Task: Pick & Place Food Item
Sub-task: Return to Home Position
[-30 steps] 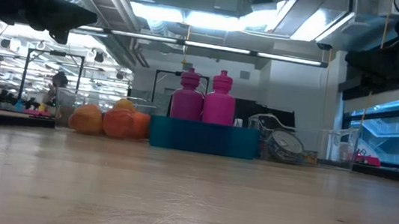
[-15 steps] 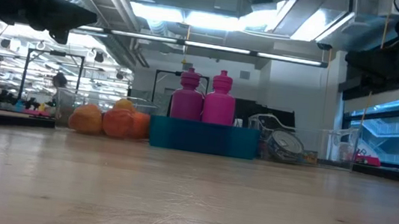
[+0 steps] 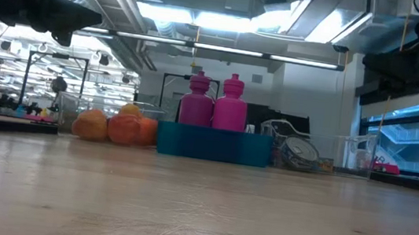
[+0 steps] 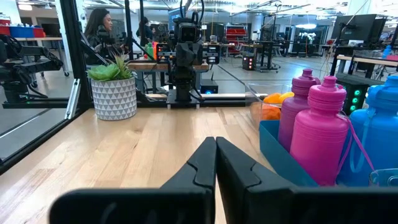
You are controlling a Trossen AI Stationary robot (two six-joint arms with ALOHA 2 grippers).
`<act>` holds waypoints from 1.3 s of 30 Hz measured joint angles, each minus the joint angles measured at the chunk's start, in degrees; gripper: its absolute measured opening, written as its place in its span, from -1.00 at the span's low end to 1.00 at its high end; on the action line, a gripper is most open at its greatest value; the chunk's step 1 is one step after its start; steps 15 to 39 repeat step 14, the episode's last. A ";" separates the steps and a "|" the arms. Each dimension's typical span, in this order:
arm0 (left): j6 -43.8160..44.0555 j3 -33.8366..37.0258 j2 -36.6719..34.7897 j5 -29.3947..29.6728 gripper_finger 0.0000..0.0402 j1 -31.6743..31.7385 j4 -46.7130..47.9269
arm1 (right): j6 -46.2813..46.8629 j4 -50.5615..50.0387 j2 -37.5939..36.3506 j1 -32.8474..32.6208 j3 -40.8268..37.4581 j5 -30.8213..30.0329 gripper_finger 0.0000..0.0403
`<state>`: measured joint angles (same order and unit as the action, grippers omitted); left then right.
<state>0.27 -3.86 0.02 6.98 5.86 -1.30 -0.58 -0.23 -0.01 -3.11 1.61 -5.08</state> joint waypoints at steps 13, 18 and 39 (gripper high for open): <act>-0.01 0.00 0.00 -0.01 -0.96 0.00 0.00 | 0.00 0.02 0.00 0.00 0.00 -0.02 -0.95; 0.00 0.00 0.00 -0.02 -0.96 0.01 0.00 | 0.00 0.02 0.00 0.01 0.00 -0.01 -0.95; 0.00 0.00 0.00 -0.02 -0.96 0.01 0.00 | 0.00 0.02 0.00 0.01 0.00 -0.01 -0.95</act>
